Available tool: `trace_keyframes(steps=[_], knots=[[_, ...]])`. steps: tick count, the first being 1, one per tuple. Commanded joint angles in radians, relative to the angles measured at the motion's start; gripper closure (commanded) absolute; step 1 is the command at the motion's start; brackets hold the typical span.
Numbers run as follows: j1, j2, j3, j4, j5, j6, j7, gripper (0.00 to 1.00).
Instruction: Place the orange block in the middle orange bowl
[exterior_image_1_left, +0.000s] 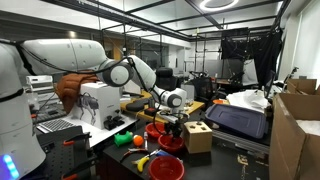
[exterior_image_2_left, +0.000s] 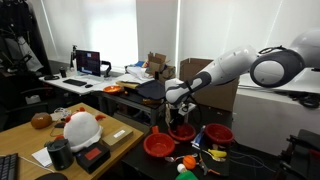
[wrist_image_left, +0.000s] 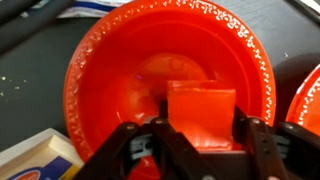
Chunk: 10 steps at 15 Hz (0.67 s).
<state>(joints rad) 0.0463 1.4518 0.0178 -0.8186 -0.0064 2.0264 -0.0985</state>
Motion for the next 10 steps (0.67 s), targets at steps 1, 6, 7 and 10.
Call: trace_keyframes(steps=[1, 6, 7, 10], knots=[[0.012, 0.03, -0.002, 0.071, -0.014, -0.054, -0.023, 0.09], [0.032, 0.011, 0.0, 0.061, -0.041, -0.043, -0.038, 0.0], [0.037, 0.011, 0.002, 0.067, -0.045, -0.048, -0.045, 0.0], [0.054, -0.033, -0.001, 0.02, -0.05, -0.044, -0.079, 0.0]])
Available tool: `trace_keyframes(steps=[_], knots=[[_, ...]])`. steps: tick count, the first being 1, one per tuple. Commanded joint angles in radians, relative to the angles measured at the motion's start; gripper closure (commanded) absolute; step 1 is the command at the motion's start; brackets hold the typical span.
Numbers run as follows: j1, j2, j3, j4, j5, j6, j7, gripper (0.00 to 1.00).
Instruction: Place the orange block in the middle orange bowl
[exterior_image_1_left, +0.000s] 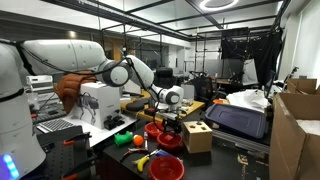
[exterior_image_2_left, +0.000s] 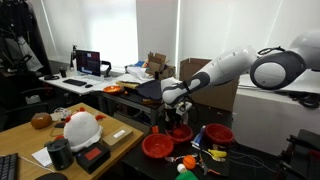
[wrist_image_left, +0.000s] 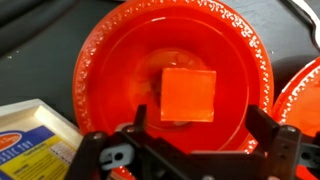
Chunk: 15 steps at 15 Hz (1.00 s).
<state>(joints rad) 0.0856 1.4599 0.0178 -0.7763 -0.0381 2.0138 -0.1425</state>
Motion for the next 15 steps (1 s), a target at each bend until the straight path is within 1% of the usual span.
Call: trace_keyframes(steps=[1, 5, 7, 11, 15], knots=[[0.022, -0.053, -0.006, -0.032, -0.021, -0.035, -0.039, 0.0], [0.048, -0.113, -0.03, -0.085, -0.055, -0.052, -0.018, 0.0], [0.057, -0.152, -0.032, -0.128, -0.069, -0.048, -0.03, 0.0], [0.064, -0.255, -0.013, -0.277, -0.088, 0.003, -0.075, 0.0], [0.066, -0.359, -0.01, -0.434, -0.09, 0.055, -0.093, 0.0]])
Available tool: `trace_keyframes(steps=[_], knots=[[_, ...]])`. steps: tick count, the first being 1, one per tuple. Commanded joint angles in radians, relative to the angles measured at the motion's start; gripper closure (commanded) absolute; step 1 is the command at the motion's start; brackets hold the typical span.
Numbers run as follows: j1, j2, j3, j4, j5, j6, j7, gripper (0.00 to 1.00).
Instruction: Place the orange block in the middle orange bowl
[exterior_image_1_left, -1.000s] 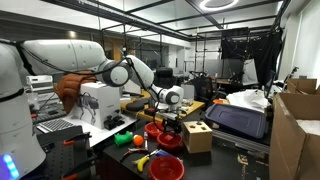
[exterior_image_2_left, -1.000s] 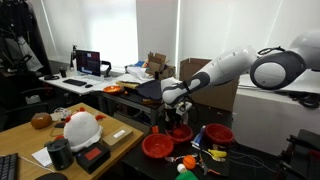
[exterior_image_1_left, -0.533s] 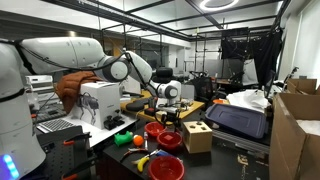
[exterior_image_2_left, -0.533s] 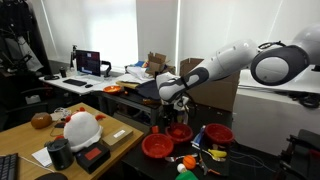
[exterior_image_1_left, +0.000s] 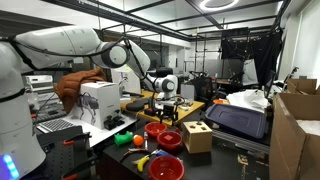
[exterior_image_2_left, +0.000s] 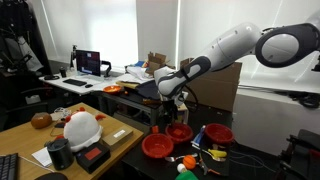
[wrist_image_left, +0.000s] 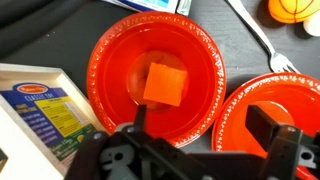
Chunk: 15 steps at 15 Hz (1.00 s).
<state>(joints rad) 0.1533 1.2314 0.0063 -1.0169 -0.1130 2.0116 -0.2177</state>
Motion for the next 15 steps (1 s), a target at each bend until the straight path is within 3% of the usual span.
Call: trace_keyframes(steps=[1, 10, 15], knots=[[-0.006, -0.158, 0.003, -0.234, -0.012, 0.076, -0.021, 0.0], [-0.075, -0.385, 0.051, -0.593, -0.074, 0.268, -0.167, 0.0], [-0.111, -0.522, 0.083, -0.817, -0.068, 0.38, -0.155, 0.0]])
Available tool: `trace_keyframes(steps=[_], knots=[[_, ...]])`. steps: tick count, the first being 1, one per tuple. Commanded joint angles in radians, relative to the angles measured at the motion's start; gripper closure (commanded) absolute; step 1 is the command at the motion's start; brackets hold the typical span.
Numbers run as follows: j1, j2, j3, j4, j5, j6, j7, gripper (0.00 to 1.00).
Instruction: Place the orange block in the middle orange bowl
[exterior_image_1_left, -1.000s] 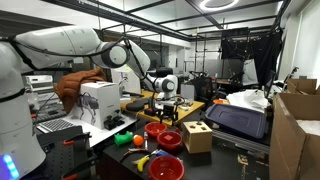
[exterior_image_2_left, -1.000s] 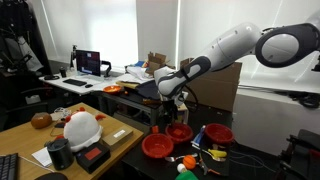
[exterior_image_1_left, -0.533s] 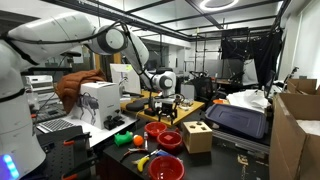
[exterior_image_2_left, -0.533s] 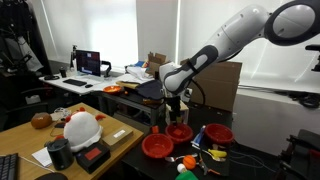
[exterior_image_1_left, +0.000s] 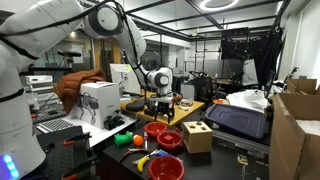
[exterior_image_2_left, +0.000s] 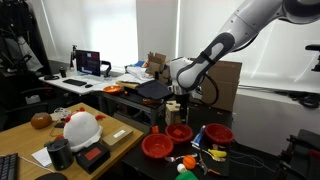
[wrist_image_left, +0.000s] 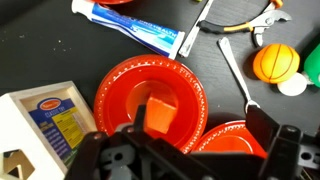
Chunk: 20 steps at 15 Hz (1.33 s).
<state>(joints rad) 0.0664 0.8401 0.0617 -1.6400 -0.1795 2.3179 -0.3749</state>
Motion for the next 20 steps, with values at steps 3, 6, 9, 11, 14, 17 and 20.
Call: trace_keyframes(steps=[3, 6, 9, 11, 14, 17, 20], knots=[[-0.048, -0.216, 0.054, -0.337, 0.024, 0.133, 0.009, 0.0], [-0.064, -0.311, 0.08, -0.487, 0.051, 0.19, 0.011, 0.0], [-0.074, -0.411, 0.101, -0.64, 0.084, 0.251, 0.011, 0.0], [-0.074, -0.484, 0.111, -0.746, 0.103, 0.29, 0.016, 0.0], [-0.069, -0.605, 0.13, -0.91, 0.139, 0.371, 0.018, 0.0], [-0.048, -0.745, 0.149, -1.078, 0.167, 0.438, 0.028, 0.0], [-0.013, -0.898, 0.165, -1.24, 0.19, 0.485, 0.037, 0.0]])
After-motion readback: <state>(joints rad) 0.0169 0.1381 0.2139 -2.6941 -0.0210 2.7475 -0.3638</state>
